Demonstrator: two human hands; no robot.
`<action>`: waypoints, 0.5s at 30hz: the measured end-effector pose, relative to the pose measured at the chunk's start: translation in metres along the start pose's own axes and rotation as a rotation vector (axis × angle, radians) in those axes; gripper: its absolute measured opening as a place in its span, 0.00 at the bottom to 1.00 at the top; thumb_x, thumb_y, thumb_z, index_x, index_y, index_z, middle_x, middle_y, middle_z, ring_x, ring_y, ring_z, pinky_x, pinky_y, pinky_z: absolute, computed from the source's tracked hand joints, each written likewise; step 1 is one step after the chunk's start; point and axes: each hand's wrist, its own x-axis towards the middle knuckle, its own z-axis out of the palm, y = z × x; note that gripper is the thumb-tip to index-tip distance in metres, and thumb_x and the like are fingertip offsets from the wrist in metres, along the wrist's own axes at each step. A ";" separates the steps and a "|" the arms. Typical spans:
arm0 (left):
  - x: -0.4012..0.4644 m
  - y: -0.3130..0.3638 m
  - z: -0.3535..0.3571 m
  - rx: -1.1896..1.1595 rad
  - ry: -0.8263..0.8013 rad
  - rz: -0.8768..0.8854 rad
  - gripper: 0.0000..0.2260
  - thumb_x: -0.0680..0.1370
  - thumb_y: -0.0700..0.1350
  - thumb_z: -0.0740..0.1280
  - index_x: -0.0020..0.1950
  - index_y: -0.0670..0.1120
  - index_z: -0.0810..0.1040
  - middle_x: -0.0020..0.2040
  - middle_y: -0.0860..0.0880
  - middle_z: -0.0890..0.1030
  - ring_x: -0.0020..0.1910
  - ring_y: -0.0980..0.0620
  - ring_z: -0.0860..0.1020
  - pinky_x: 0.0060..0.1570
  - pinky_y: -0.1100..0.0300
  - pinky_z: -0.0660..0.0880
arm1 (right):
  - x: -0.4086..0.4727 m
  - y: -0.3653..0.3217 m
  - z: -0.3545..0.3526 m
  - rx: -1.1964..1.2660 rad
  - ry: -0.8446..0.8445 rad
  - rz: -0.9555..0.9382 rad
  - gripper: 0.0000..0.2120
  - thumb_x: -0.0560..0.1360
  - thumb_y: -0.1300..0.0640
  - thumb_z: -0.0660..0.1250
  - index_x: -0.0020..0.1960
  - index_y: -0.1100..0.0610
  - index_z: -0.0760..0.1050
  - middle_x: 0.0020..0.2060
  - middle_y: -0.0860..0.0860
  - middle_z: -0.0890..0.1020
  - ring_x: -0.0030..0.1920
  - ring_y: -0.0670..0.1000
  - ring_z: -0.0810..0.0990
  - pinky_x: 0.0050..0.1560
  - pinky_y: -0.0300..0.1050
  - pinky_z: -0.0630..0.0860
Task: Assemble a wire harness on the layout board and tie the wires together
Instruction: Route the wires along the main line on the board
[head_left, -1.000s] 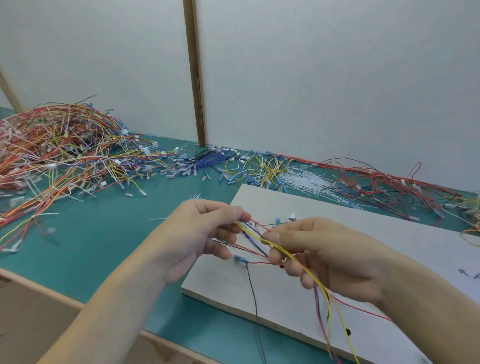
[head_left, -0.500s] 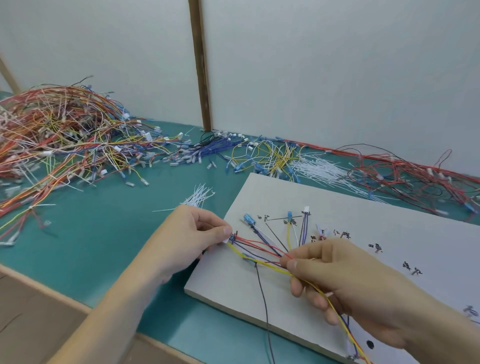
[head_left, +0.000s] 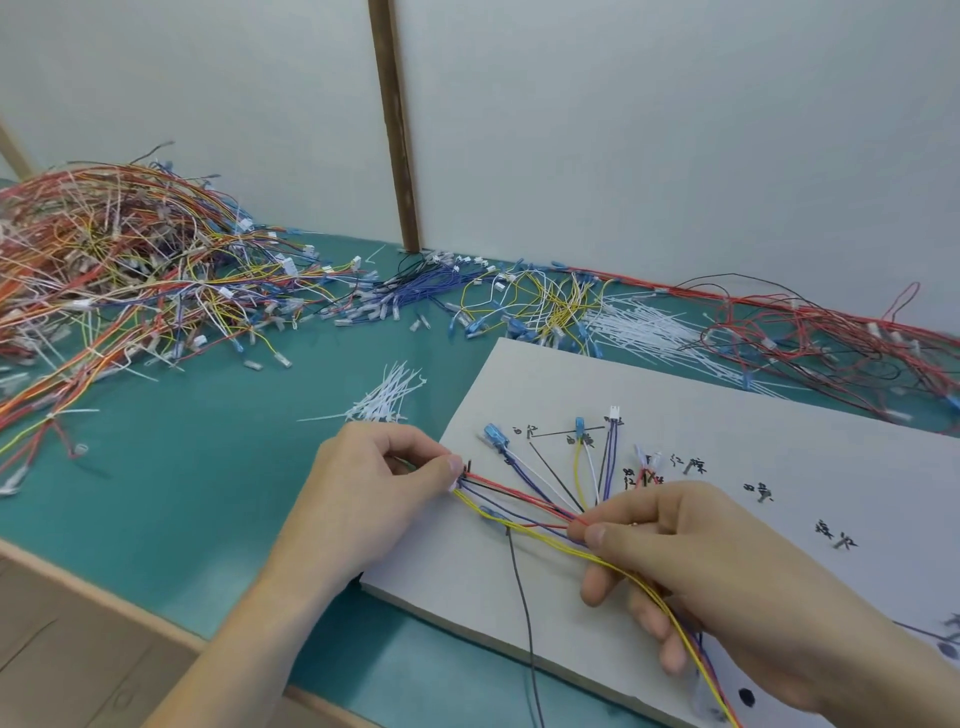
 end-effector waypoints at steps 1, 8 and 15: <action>0.000 0.000 0.000 0.018 0.007 0.004 0.01 0.74 0.54 0.76 0.43 0.61 0.87 0.36 0.51 0.85 0.31 0.57 0.72 0.30 0.63 0.66 | -0.001 -0.001 -0.001 -0.024 -0.007 0.001 0.07 0.80 0.59 0.69 0.54 0.63 0.80 0.40 0.61 0.87 0.22 0.50 0.73 0.21 0.41 0.72; -0.005 0.000 0.009 0.061 0.042 0.134 0.07 0.77 0.44 0.75 0.43 0.57 0.85 0.32 0.62 0.79 0.27 0.59 0.71 0.30 0.71 0.67 | -0.014 -0.002 0.001 -0.218 0.005 -0.017 0.05 0.81 0.58 0.66 0.50 0.59 0.79 0.37 0.58 0.87 0.29 0.58 0.84 0.29 0.48 0.81; -0.014 -0.001 0.012 0.142 0.075 0.292 0.10 0.78 0.39 0.73 0.46 0.55 0.85 0.44 0.61 0.80 0.41 0.54 0.76 0.38 0.71 0.68 | -0.044 0.003 -0.018 -0.137 0.038 -0.122 0.14 0.62 0.45 0.74 0.33 0.56 0.79 0.29 0.56 0.81 0.27 0.56 0.76 0.25 0.52 0.76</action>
